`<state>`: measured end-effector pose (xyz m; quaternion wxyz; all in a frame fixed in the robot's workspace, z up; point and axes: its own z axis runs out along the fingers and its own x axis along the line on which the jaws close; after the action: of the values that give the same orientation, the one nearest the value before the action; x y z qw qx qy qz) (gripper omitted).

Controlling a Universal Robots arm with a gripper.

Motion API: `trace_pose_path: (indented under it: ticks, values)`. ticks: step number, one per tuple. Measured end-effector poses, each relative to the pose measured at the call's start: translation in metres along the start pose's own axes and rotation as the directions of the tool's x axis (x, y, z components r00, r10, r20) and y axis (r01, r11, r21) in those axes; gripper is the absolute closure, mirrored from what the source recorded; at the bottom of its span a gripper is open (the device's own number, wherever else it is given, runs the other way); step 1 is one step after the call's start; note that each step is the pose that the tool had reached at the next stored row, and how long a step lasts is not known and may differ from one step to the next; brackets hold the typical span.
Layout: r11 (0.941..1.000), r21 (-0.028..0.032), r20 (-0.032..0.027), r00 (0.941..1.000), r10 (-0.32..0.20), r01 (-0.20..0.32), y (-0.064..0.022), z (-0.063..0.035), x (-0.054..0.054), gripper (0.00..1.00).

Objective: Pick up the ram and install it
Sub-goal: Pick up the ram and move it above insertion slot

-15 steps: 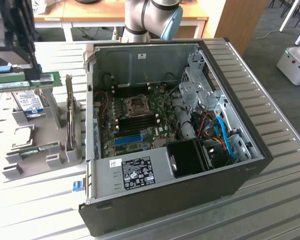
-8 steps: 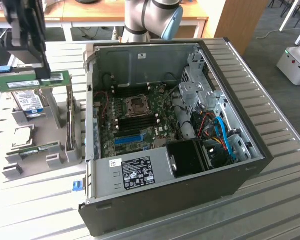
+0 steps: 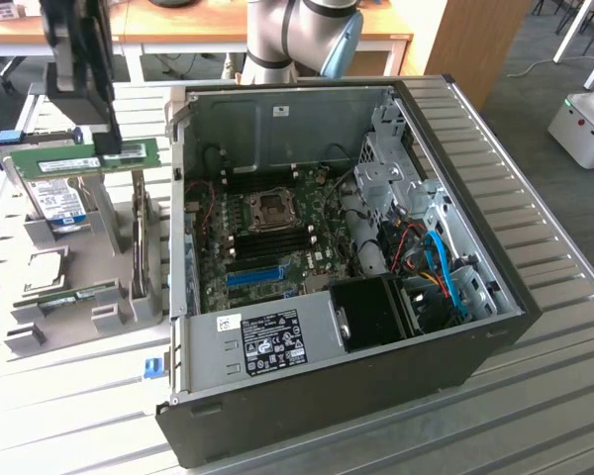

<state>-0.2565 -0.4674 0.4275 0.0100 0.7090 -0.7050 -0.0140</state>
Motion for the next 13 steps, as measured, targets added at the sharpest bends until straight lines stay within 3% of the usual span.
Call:
trace_pose_path:
  ticks: [13]
  values:
    - [1.0000,-0.0001,0.0000,1.0000,0.000,0.000,-0.0330,-0.0012,0.000,0.88]
